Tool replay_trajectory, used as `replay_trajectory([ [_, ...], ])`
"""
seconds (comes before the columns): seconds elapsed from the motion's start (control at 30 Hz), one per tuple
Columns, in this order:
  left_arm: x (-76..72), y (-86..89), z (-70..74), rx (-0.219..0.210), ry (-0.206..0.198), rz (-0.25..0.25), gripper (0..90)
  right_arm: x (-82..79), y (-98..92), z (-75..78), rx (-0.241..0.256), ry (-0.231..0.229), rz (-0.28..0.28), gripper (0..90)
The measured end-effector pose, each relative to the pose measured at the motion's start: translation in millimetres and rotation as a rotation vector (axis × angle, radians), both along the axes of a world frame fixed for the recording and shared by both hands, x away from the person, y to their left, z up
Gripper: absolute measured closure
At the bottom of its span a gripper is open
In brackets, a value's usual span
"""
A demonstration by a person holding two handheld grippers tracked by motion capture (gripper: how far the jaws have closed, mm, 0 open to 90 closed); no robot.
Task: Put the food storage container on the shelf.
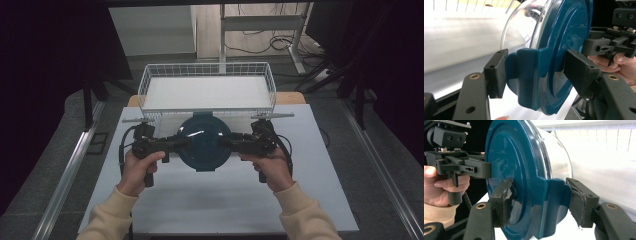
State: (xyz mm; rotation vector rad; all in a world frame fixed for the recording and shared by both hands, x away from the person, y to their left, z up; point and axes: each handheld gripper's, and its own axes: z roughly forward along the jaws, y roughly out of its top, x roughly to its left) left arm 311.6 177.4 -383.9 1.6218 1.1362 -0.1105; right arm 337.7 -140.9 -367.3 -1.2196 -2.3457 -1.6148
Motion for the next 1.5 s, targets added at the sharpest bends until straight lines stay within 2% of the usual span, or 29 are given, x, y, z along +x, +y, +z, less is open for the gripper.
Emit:
replay_trajectory([
  [0.43,16.6,3.1,41.5,0.014,-0.056,0.014,37.8,18.3,0.9,35.0,0.015,-0.039,0.021,41.4],
  [0.67,25.8,4.5,63.8,0.038,-0.094,0.015,37.8,28.6,2.7,52.8,0.029,-0.056,0.025,41.6],
  [0.97,44.0,6.6,86.2,0.031,-0.104,0.025,37.8,47.1,5.0,76.5,0.031,-0.080,0.028,41.5],
  [1.13,61.1,8.2,97.1,0.028,-0.098,0.023,37.7,61.2,6.4,87.5,0.035,-0.080,0.023,41.5],
  [1.3,78.3,10.2,98.5,0.019,-0.093,0.022,37.6,78.1,8.7,93.2,0.030,-0.074,0.020,41.5],
  [1.5,105.7,10.4,85.3,-0.012,-0.053,0.022,37.6,103.2,9.2,88.9,0.015,-0.051,0.012,41.5],
])
